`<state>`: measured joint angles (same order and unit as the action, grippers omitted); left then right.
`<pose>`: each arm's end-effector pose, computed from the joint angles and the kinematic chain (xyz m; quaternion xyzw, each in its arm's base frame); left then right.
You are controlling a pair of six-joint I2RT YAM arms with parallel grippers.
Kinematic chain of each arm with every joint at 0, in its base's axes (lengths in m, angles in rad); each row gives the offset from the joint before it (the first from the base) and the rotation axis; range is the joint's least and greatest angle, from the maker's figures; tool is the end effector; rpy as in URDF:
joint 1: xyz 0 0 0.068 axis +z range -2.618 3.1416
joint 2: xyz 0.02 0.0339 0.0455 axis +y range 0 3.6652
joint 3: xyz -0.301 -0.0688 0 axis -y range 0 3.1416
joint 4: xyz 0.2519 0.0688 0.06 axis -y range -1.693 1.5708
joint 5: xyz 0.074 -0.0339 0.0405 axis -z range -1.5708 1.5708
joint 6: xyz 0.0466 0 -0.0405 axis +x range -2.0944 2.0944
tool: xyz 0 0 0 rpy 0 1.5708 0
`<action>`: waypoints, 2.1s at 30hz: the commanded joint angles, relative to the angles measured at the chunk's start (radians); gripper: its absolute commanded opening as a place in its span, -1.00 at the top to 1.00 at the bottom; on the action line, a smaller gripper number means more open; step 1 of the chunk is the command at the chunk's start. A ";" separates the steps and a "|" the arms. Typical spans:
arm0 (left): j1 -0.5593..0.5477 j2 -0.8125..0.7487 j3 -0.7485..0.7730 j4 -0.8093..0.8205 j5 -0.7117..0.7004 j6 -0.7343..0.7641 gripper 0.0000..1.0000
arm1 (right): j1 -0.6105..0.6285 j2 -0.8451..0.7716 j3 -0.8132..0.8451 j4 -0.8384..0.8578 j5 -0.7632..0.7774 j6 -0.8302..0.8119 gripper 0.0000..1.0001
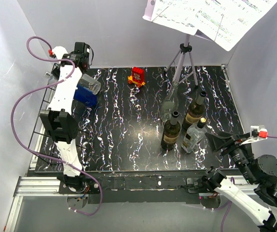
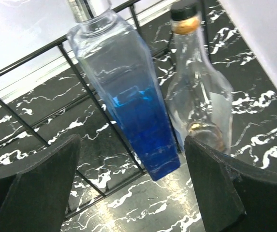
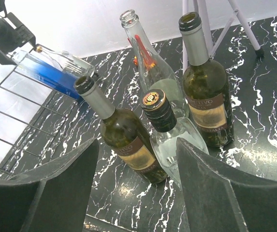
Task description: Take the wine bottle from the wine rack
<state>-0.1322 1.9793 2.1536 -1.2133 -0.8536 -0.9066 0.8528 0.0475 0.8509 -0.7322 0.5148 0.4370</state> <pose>0.4312 -0.0219 0.4023 -0.4324 0.7722 0.2280 0.4059 -0.0055 -0.0412 0.3589 0.0463 0.6833 0.2868 0.6699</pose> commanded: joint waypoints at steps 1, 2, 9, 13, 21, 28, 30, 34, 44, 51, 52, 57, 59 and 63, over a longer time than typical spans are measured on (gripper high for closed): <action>0.026 -0.016 0.022 -0.069 -0.096 -0.072 -0.78 | 0.003 0.040 0.033 0.051 0.024 -0.033 -0.45; 0.031 -0.019 0.006 -0.049 -0.093 -0.069 -0.78 | 0.003 0.049 0.039 0.053 0.025 -0.037 -0.45; 0.052 -0.002 -0.043 0.070 -0.085 0.000 -0.82 | 0.003 0.086 0.059 0.037 0.011 -0.020 -0.45; 0.068 0.036 -0.018 0.043 -0.105 -0.017 -0.86 | 0.003 0.066 0.024 0.065 0.014 -0.011 -0.45; 0.097 0.093 -0.011 0.055 -0.111 -0.020 -0.85 | 0.003 0.069 0.034 0.056 0.027 -0.018 -0.45; 0.097 0.118 -0.055 0.103 -0.134 -0.020 -0.74 | 0.003 0.057 0.005 0.077 0.030 -0.023 -0.45; 0.097 0.122 -0.061 0.095 -0.137 -0.035 -0.72 | 0.003 0.057 0.004 0.080 0.040 -0.032 -0.45; 0.097 0.121 -0.081 0.104 -0.134 -0.049 -0.76 | 0.003 0.058 0.005 0.080 0.053 -0.044 -0.46; 0.097 0.128 -0.110 0.147 -0.156 -0.055 -0.50 | 0.003 0.063 -0.003 0.093 0.051 -0.050 -0.46; 0.097 0.133 -0.126 0.186 -0.148 -0.034 -0.76 | 0.003 0.061 0.002 0.090 0.048 -0.052 -0.47; 0.095 0.138 -0.123 0.186 -0.151 -0.032 -0.70 | 0.003 0.060 0.005 0.090 0.048 -0.052 -0.47; 0.097 0.130 -0.124 0.175 -0.151 -0.046 -0.30 | 0.003 0.054 0.007 0.086 0.051 -0.053 -0.47; 0.097 0.121 -0.130 0.175 -0.151 -0.046 -0.14 | 0.003 0.055 0.007 0.089 0.050 -0.052 -0.47; 0.094 0.102 -0.133 0.178 -0.153 -0.038 0.23 | 0.003 0.063 0.010 0.094 0.047 -0.057 -0.46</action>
<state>-0.0433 2.1185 2.0331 -1.0191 -0.9657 -0.9504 0.8528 0.1165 0.8543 -0.7002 0.5472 0.3923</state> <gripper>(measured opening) 0.670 0.731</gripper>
